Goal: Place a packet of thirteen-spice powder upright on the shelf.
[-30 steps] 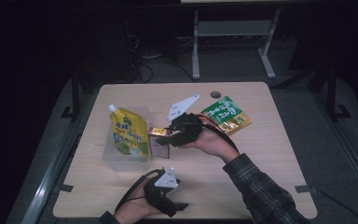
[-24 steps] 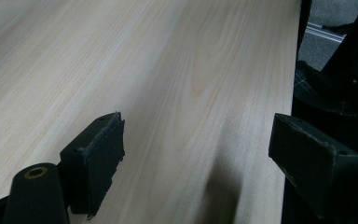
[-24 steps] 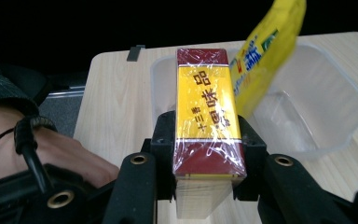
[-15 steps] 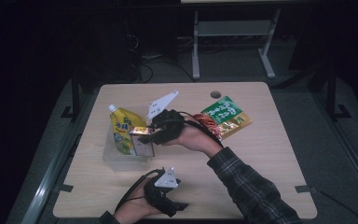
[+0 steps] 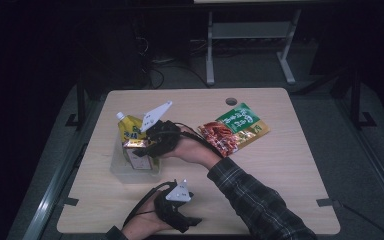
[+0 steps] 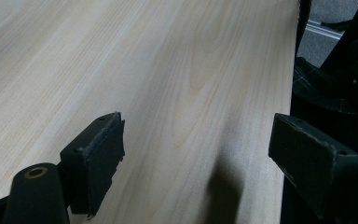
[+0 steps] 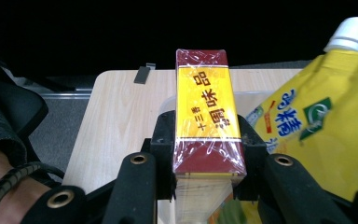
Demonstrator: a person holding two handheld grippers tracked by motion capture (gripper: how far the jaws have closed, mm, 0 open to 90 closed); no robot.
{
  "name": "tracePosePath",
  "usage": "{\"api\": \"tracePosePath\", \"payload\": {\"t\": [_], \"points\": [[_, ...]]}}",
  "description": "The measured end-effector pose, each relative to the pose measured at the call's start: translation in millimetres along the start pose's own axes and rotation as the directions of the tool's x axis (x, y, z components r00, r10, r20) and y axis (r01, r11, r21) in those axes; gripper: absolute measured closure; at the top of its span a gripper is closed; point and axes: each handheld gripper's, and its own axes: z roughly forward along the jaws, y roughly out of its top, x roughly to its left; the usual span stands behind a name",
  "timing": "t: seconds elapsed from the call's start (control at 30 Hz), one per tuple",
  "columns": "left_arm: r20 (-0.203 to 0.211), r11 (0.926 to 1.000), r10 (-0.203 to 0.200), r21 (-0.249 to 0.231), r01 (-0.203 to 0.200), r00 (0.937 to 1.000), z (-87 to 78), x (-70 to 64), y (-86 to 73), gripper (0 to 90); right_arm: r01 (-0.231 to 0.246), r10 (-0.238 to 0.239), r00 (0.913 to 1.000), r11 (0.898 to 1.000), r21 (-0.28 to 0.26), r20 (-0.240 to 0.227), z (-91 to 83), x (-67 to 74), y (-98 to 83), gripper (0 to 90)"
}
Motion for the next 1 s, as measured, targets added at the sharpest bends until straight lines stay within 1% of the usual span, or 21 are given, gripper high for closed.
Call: {"api": "tracePosePath", "payload": {"t": [0.07, 0.1, 0.13, 0.17, 0.33, 0.37, 0.43, 0.5, 0.6, 0.7, 0.73, 0.83, 0.9, 0.97, 1.0], "points": [[-0.001, 1.0000, 0.005, 0.002, -0.005, 1.0000, -0.2, 0.4, 0.2, 17.3, 0.003, -0.003, 1.0000, 1.000, 0.001, 0.002, 5.2, 1.5, 0.5, 66.8], [-0.003, 0.9999, 0.017, 0.002, -0.017, 0.9999, -0.3, 1.1, 0.4, 17.3, 0.008, -0.008, 1.0000, 1.000, 0.010, 0.000, 7.4, 1.8, 0.7, 66.8], [-0.001, 0.9999, 0.014, 0.001, -0.014, 0.9999, -0.1, 1.0, 0.2, 17.3, 0.002, -0.002, 1.0000, 1.000, 0.013, 0.000, 9.8, 2.8, 0.8, 66.8], [-0.003, 0.9997, 0.023, 0.010, -0.023, 0.9997, -0.6, 1.5, 0.3, 17.3, 0.003, -0.003, 1.0000, 1.000, 0.016, 0.002, 11.9, 3.4, 1.0, 66.8], [0.001, 0.9994, 0.028, 0.021, -0.028, 0.9996, 0.1, 1.3, 0.3, 17.3, 0.017, -0.016, 0.9998, 1.000, 0.026, -0.005, 24.7, 3.5, 0.9, 66.8], [0.002, 0.9997, 0.020, 0.016, -0.020, 0.9998, 0.6, 0.5, 0.3, 17.3, 0.016, -0.016, 0.9999, 1.000, 0.027, -0.007, 26.2, 3.3, 1.1, 66.8], [0.000, 0.9986, 0.040, 0.035, -0.040, 0.9992, -0.4, 1.7, 0.5, 17.3, 0.016, -0.015, 0.9998, 0.999, 0.029, -0.015, 30.6, 2.6, 1.0, 66.8], [0.000, 0.9983, 0.042, 0.040, -0.042, 0.9991, -0.4, 1.3, 0.5, 17.3, 0.018, -0.018, 0.9997, 0.999, 0.038, -0.016, 35.0, 2.7, 0.5, 66.8], [0.009, 0.9995, 0.017, 0.027, -0.017, 0.9998, 0.8, -1.1, -0.2, 17.3, 0.013, -0.013, 0.9998, 0.999, 0.047, -0.016, 40.2, 1.6, -1.3, 66.7], [0.009, 0.9992, 0.023, 0.033, -0.023, 0.9997, 0.7, -1.1, -0.2, 17.3, 0.010, -0.009, 0.9997, 0.998, 0.059, -0.021, 44.7, 0.8, -3.8, 66.7], [0.011, 0.9987, 0.031, 0.040, -0.031, 0.9995, 0.5, -0.6, -0.2, 17.3, 0.009, -0.008, 0.9998, 0.998, 0.064, -0.019, 46.2, 1.1, -4.7, 66.7], [0.008, 0.9989, 0.024, 0.040, -0.024, 0.9997, 1.1, -1.3, -0.2, 17.3, 0.009, -0.007, 0.9997, 0.997, 0.076, -0.024, 51.1, 1.8, -6.9, 66.6], [0.006, 0.9987, 0.025, 0.044, -0.026, 0.9997, 0.7, -1.5, 0.0, 17.3, 0.009, -0.007, 0.9998, 0.997, 0.080, -0.021, 53.7, 2.7, -8.7, 66.6], [0.007, 0.9987, 0.026, 0.043, -0.027, 0.9996, 0.8, -1.6, 0.1, 17.3, 0.003, -0.001, 0.9996, 0.997, 0.080, -0.028, 56.8, 3.6, -10.9, 66.6], [0.007, 0.9987, 0.027, 0.044, -0.027, 0.9996, 0.8, -1.6, 0.1, 17.3, 0.004, -0.002, 0.9998, 0.996, 0.084, -0.018, 58.2, 4.4, -11.9, 66.6]]}}
